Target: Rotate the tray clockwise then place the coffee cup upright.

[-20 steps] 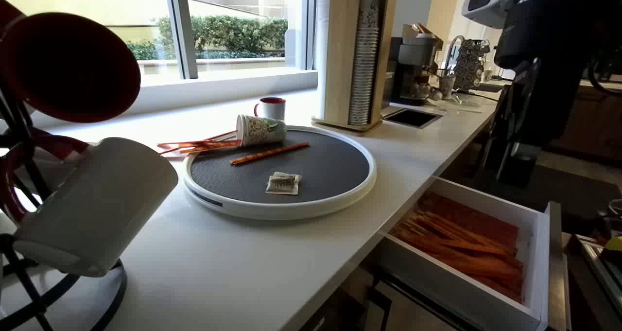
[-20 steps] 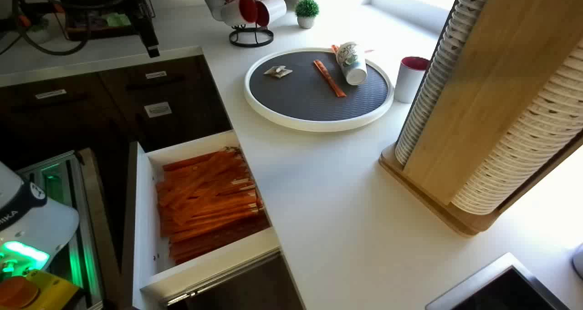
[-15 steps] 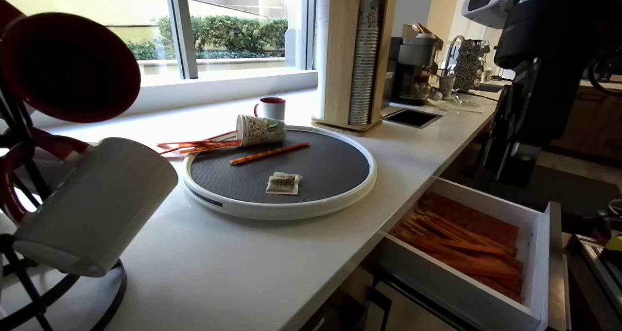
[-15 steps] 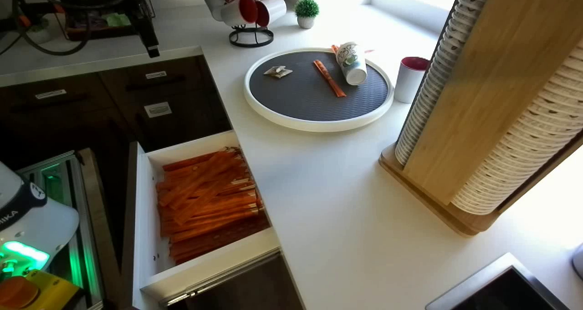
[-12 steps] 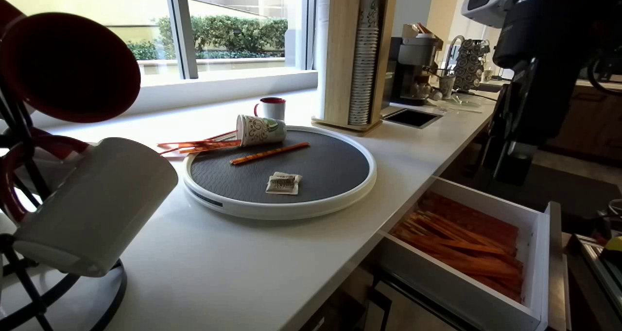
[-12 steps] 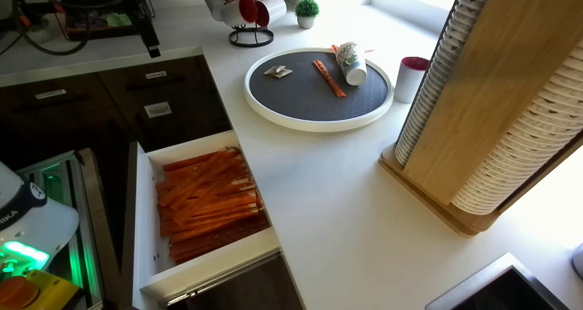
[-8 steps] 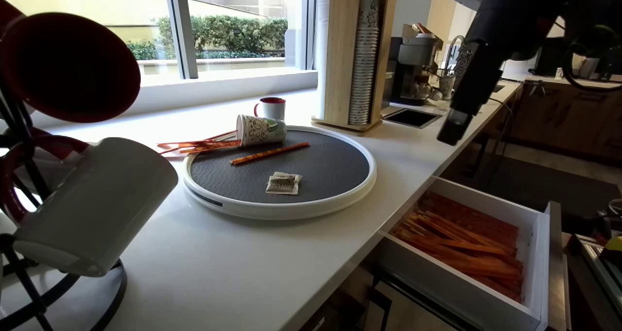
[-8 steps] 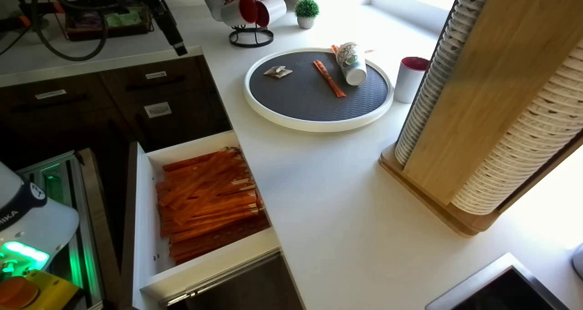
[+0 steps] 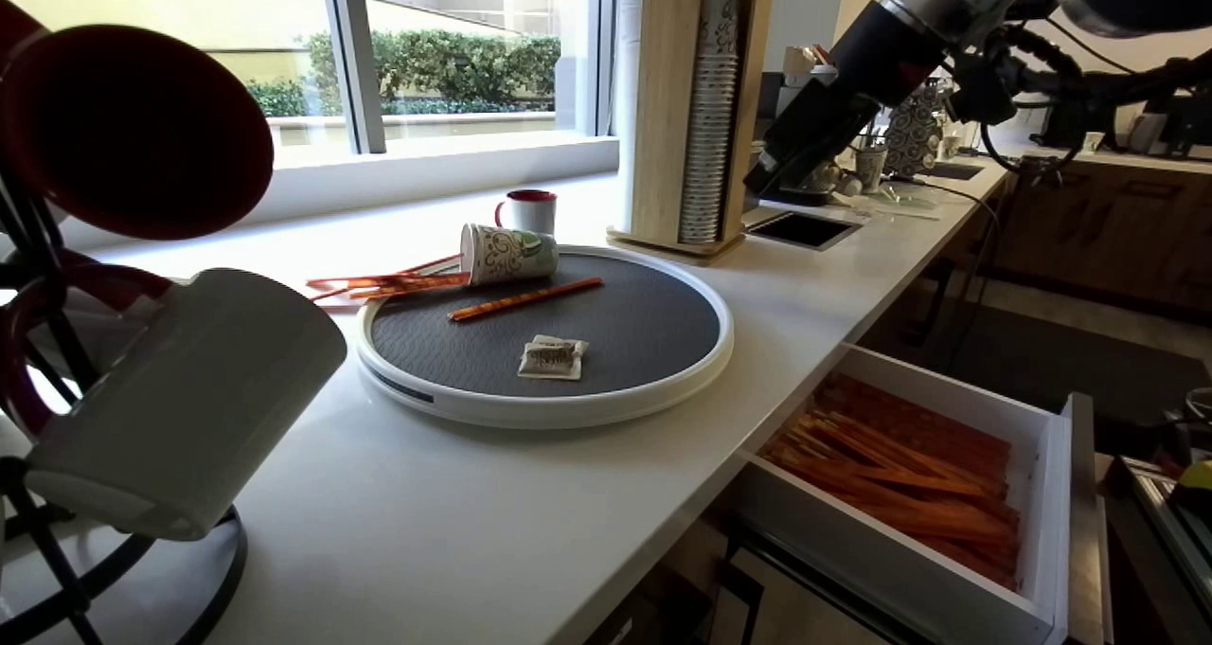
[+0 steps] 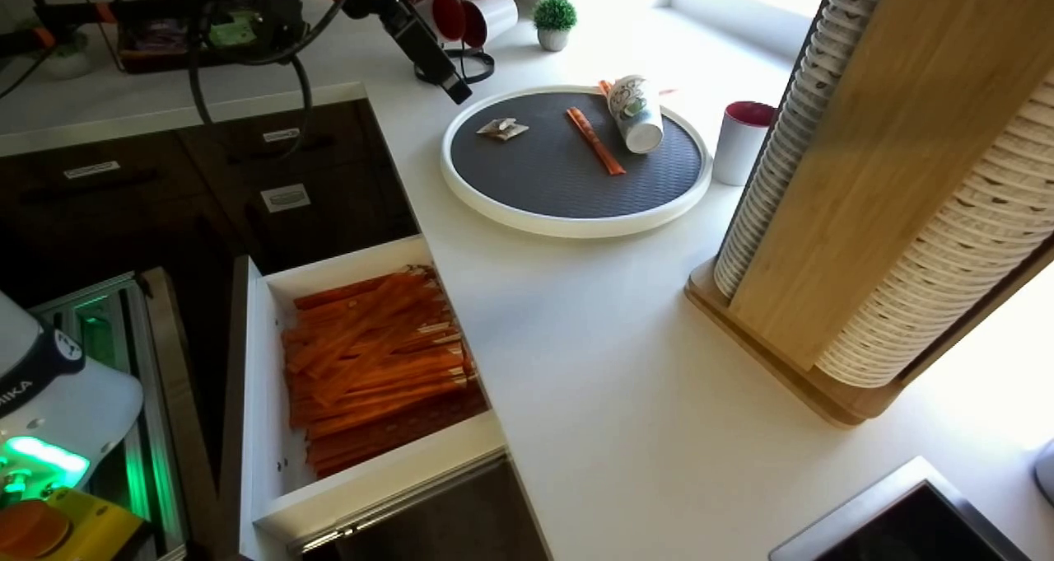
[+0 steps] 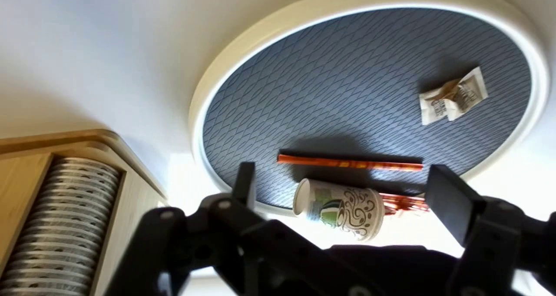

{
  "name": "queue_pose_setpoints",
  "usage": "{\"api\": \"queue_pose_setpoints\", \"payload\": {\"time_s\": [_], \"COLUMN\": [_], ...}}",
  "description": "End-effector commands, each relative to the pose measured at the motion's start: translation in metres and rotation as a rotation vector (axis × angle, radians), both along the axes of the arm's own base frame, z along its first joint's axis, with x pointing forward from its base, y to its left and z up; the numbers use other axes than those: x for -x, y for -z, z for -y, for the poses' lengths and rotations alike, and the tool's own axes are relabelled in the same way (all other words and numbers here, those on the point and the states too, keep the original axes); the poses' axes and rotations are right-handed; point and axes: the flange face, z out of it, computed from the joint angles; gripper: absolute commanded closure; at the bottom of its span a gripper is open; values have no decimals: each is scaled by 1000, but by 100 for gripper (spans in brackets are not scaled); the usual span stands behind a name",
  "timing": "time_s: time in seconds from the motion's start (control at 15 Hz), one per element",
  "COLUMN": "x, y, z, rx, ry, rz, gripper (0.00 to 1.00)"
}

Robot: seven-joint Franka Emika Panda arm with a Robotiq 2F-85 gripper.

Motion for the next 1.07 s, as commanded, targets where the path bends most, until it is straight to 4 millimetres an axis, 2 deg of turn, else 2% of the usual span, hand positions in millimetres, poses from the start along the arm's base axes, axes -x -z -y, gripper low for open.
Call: {"api": "queue_pose_setpoints", "payload": {"time_s": [0.0, 0.2, 0.33, 0.6, 0.73, 0.87, 1.0], "x": [-3, -9, -15, -30, -42, -55, -69], "y": [3, 7, 12, 22, 33, 46, 60], "z": [2, 6, 22, 70, 89, 99, 100], "rx": [3, -29, -46, 5, 22, 32, 32], "ry": [-1, 6, 43, 103, 123, 138, 144], "rz": [-2, 12, 37, 162, 184, 197, 206], "gripper": [0, 0, 0, 0, 27, 42, 60]}}
